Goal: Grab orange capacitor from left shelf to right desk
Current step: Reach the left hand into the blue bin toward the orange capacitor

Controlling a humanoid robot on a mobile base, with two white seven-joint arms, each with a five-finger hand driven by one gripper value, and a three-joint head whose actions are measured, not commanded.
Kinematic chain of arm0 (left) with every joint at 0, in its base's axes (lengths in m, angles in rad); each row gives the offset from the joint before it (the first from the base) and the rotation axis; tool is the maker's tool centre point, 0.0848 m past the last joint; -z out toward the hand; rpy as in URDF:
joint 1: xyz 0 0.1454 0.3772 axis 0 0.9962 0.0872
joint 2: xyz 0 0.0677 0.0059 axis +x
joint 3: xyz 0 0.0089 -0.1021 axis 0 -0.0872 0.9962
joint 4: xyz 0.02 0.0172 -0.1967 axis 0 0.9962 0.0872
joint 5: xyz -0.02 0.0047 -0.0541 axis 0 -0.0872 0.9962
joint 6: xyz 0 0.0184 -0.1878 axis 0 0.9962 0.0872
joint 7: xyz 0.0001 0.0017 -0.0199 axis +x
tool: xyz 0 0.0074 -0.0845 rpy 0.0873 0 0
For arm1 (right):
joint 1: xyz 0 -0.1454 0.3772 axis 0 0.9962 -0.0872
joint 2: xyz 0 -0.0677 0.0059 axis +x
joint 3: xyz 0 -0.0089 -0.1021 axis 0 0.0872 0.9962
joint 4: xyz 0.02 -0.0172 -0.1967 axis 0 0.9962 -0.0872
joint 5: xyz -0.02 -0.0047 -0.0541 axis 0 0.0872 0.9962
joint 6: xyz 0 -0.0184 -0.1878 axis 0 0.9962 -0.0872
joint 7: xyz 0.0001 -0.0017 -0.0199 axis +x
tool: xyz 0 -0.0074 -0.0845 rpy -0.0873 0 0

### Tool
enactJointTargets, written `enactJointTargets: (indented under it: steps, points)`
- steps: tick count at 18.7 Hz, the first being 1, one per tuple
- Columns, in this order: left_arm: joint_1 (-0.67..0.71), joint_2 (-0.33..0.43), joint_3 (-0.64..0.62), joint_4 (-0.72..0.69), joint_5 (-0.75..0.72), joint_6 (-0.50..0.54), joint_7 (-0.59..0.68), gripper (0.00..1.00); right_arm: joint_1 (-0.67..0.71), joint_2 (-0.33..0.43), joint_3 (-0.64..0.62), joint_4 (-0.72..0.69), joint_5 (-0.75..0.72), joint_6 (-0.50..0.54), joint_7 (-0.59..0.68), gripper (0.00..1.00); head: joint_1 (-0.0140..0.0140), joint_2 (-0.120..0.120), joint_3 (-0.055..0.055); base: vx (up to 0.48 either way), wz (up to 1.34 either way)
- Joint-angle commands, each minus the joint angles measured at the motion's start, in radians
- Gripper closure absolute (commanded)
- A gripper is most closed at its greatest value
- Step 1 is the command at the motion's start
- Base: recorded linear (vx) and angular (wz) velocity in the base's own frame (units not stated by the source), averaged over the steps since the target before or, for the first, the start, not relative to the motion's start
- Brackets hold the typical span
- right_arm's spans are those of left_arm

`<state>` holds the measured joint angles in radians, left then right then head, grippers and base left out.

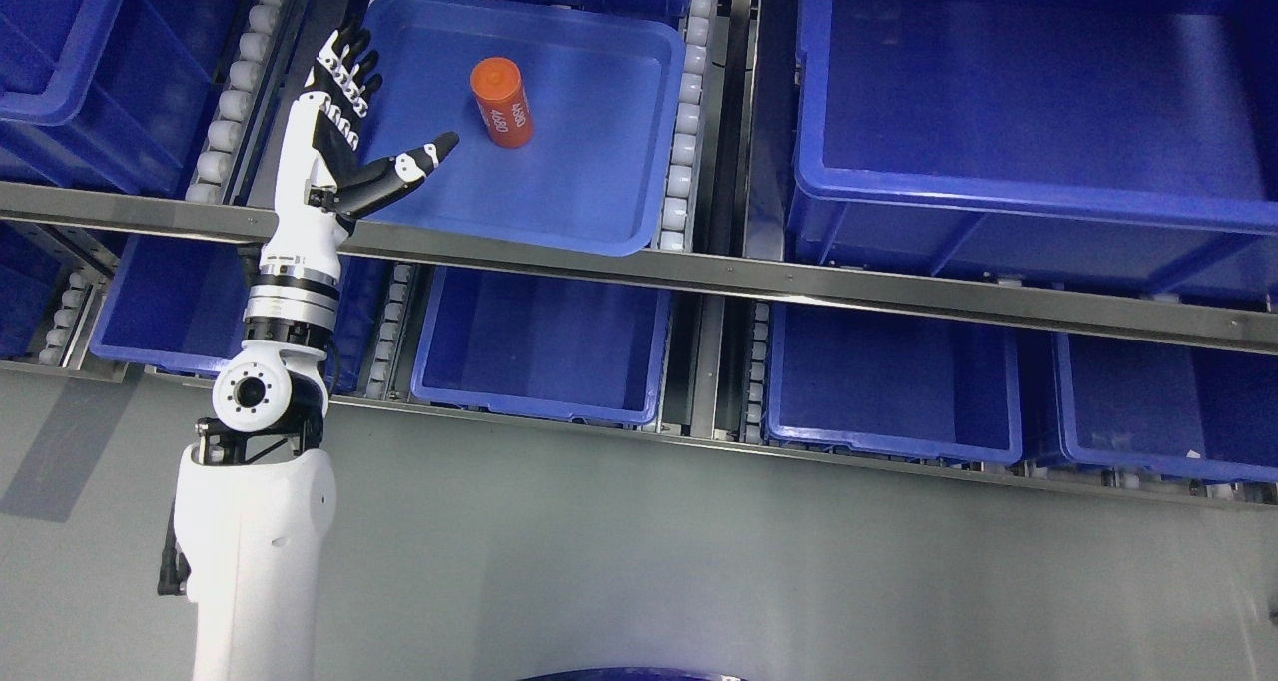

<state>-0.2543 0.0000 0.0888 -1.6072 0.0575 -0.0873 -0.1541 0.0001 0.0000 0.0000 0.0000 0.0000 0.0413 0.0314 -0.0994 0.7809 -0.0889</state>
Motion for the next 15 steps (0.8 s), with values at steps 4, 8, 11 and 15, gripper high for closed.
enactJointTargets:
  steps: [4,8,11,15]
  points:
    - [0.059,0.017,-0.149,-0.030,0.001,-0.017,-0.005,0.00,-0.002,-0.017,-0.011,-0.034,0.005,0.000,0.001,0.00,0.0000,0.000,0.000,0.171,0.03]
    - [0.101,0.017,-0.149,-0.030,0.001,-0.042,-0.047,0.00,-0.002,-0.017,-0.011,-0.034,0.005,0.000,0.001,0.00,0.0000,0.000,0.000,0.127,0.07]
    - [0.092,0.017,-0.165,-0.022,-0.002,-0.032,-0.059,0.00,-0.002,-0.017,-0.011,-0.034,0.005,0.000,0.001,0.00,0.0000,0.000,0.000,0.071,0.01]
    - [0.027,0.017,-0.155,0.050,-0.036,-0.028,-0.058,0.00,-0.002,-0.017,-0.011,-0.034,0.005,0.000,0.001,0.00,0.0000,0.000,0.000,0.033,0.02]
